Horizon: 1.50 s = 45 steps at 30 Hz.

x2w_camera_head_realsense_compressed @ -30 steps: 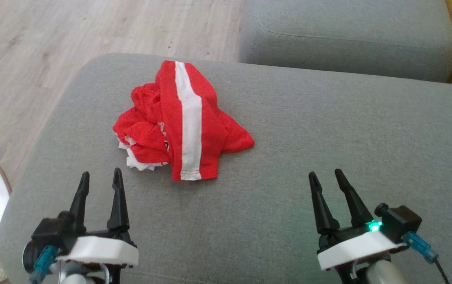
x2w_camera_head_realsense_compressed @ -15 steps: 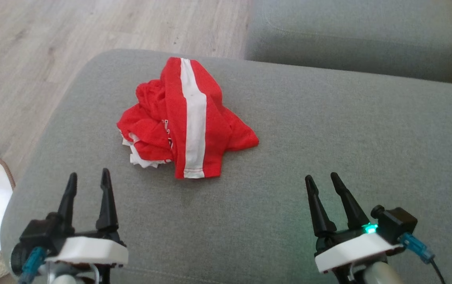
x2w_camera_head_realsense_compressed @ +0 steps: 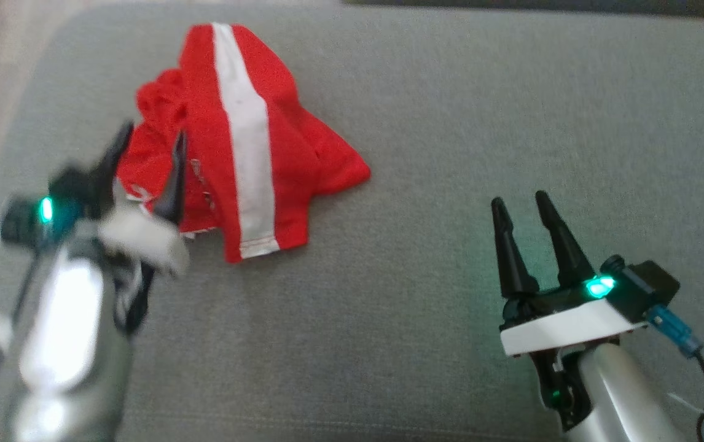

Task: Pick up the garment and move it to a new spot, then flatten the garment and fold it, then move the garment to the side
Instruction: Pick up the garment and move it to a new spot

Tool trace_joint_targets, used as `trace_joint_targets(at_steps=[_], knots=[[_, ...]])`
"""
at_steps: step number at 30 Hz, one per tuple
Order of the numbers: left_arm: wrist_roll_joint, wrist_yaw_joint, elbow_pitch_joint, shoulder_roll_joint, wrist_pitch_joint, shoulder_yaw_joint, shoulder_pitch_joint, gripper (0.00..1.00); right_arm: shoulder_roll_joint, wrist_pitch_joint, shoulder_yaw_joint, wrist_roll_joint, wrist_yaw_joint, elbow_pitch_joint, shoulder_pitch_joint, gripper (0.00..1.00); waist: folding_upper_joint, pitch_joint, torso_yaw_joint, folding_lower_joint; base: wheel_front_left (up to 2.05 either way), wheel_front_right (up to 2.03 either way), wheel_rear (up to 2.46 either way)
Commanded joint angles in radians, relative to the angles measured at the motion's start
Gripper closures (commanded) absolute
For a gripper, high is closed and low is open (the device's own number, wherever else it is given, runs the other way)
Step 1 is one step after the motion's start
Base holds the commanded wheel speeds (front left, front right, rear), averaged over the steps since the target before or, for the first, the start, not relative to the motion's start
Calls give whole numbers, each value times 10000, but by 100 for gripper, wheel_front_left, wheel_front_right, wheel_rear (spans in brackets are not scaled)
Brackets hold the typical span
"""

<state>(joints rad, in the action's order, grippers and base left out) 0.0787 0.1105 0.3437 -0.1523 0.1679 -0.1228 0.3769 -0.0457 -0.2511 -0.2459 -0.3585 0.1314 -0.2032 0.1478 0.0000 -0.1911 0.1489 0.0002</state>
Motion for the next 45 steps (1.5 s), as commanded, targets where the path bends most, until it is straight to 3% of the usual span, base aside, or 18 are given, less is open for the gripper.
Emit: trace_joint_targets(at_steps=[1,9,14,22,23,24,29,34,45], knots=[[-14,84,1,-433,-432,121,1175,0,-45,-107,-115,95,-7,379,392,0,0,-787,-513,-2,0,0,0],[753,196,2085,-1606,-3229,-999,4492,0,-45,-107,-96,-11,-7,500,797,0,0,-1717,-1306,-2,0,0,0],[686,124,3358,-2201,-3986,-1142,5602,0,-45,-107,-181,-157,-7,555,981,0,0,-2027,-1719,-2,0,0,0],[611,-43,4795,-2345,-4355,-1236,6366,0,-45,-107,-187,-221,-7,545,1020,0,0,-2199,-1962,-2,0,0,0],[611,-34,4914,-2332,-4366,-1276,6420,60,-45,-107,-180,-220,-7,541,1017,0,0,-2198,-1965,-2,0,0,0],[619,-27,5003,-2308,-4329,-1307,6460,100,-45,-107,-174,-218,-7,533,1012,0,0,-2189,-1964,-2,0,0,0],[683,-10,5203,-2196,-3869,-1385,6543,100,-45,-107,-158,-220,-7,435,983,0,0,-2007,-1924,-2,0,0,0],[922,-39,5133,-1947,-2706,-1282,6615,100,-45,-107,-141,-215,-7,322,881,0,0,-1568,-1840,-2,0,0,0],[1815,-40,3821,-1202,-472,-833,6579,100,-45,-107,79,-218,-7,94,449,0,0,-438,-1628,-2,0,0,0]])
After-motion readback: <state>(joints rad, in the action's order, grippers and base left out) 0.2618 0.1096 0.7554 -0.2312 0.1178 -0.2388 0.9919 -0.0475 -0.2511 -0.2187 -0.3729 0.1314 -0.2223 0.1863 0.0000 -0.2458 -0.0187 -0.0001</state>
